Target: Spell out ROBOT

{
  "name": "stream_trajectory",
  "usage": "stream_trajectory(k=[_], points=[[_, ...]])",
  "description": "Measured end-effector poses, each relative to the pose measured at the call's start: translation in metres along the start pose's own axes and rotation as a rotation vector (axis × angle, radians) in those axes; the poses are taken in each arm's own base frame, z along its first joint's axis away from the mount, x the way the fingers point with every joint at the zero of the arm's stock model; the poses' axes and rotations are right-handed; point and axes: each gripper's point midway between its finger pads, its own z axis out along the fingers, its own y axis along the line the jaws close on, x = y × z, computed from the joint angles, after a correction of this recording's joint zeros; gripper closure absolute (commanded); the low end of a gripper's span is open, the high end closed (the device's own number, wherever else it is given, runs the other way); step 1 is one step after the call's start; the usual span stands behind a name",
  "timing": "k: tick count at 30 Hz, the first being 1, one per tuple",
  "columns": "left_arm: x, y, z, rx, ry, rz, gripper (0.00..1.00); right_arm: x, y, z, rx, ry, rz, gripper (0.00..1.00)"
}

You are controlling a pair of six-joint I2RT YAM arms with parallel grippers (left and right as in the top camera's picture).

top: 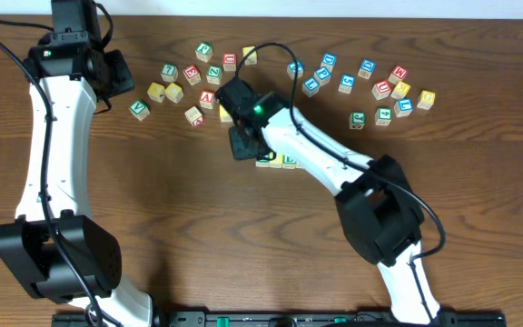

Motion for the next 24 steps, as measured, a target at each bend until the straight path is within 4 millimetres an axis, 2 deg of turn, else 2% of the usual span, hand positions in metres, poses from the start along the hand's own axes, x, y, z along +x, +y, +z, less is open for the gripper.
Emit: stream_trajectory(k=[4,7,9,14,16,20,24], points=[[0.000,0.000,0.000,0.000,0.000,0.000,0.52,-0.002,-0.025,-0.033,0.019,0.017,0.036,0.99],[0.000,0.000,0.000,0.000,0.000,0.000,0.51,-0.003,-0.060,-0.056,0.052,0.044,0.102,0.99],[0.000,0.000,0.000,0.000,0.000,0.000,0.52,-0.003,-0.087,-0.062,0.078,0.072,0.156,0.99],[0.000,0.000,0.000,0.000,0.000,0.000,0.51,0.003,-0.151,-0.059,0.138,0.140,0.287,0.99],[0.000,0.000,0.000,0.000,0.000,0.000,0.52,0.009,-0.170,-0.053,0.156,0.163,0.327,0.99],[0.000,0.000,0.000,0.000,0.000,0.000,0.52,0.024,-0.192,-0.038,0.175,0.205,0.374,0.99],[0.000,0.000,0.000,0.000,0.000,0.000,0.51,0.035,-0.200,-0.022,0.177,0.224,0.389,0.99]])
